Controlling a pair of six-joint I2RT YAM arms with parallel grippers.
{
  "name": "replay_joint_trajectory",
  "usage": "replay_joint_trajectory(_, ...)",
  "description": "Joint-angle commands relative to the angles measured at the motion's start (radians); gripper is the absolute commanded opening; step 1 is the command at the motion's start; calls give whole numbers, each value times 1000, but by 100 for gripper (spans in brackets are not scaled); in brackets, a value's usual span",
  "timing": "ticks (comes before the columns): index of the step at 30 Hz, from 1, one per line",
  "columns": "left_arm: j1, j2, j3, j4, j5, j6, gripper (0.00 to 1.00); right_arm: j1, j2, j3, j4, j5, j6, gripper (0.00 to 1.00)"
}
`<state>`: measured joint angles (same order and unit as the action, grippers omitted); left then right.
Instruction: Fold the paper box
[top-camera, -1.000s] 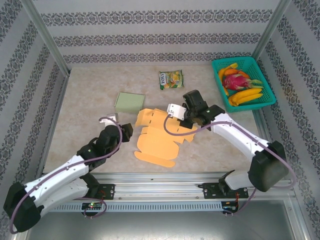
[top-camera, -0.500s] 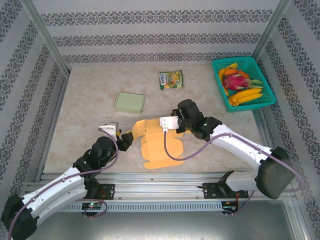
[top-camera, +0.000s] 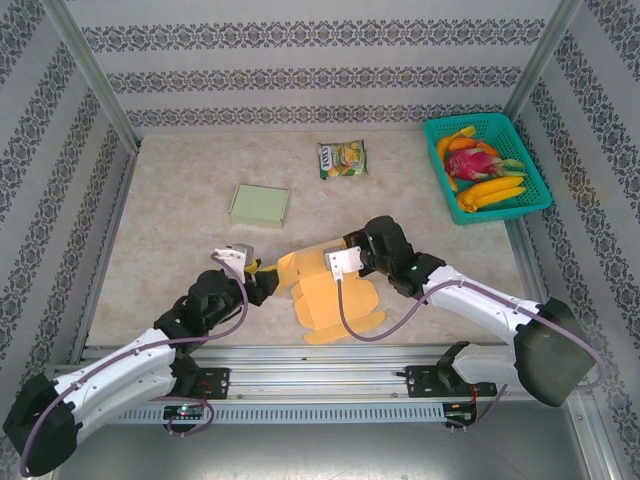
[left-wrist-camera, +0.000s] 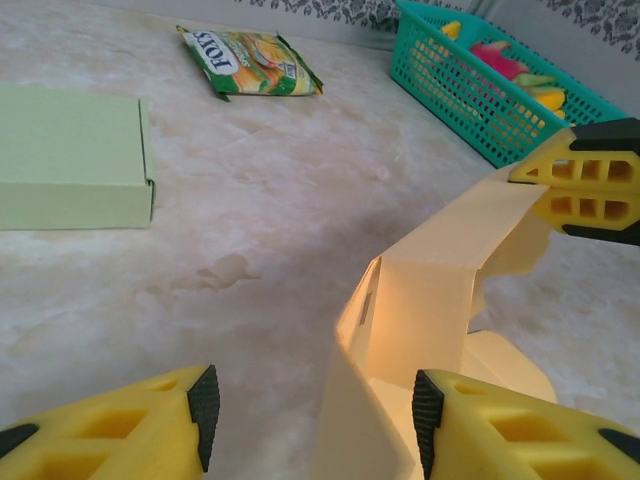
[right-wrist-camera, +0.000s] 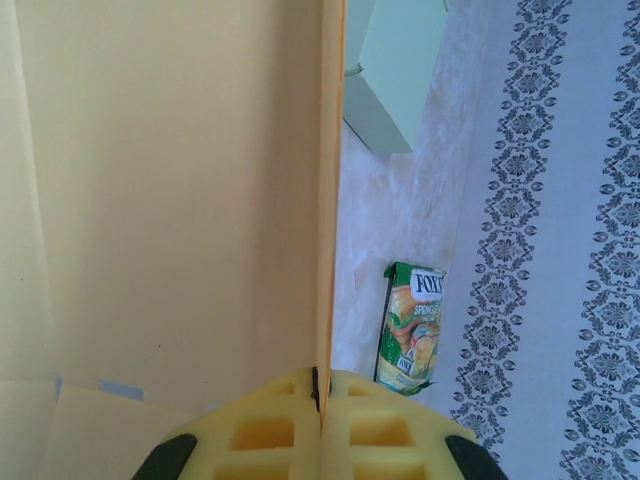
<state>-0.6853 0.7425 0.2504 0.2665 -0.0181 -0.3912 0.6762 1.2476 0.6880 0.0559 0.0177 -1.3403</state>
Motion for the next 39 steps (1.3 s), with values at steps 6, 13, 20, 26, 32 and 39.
replay_joint_trajectory(6, 7, 22, -41, 81, 14, 15, 52, 3, 21, -124, 334, -20, -62, 0)
replay_joint_trajectory(13, 7, -92, -22, -81, -228, -63, 52, 16, 43, -158, 514, 3, -62, 0)
replay_joint_trajectory(20, 24, -128, -33, -168, -373, -118, 51, 48, 150, -169, 660, 30, -61, 0)
replay_joint_trajectory(26, 26, -126, -40, -167, -379, -121, 51, 75, 279, -235, 834, 77, -94, 0)
replay_joint_trajectory(32, 26, -128, -60, -150, -368, -120, 51, 82, 325, -305, 831, 72, -160, 0)
replay_joint_trajectory(39, 26, -67, -105, -49, -248, -104, 51, 85, 347, -334, 828, 92, -219, 0)
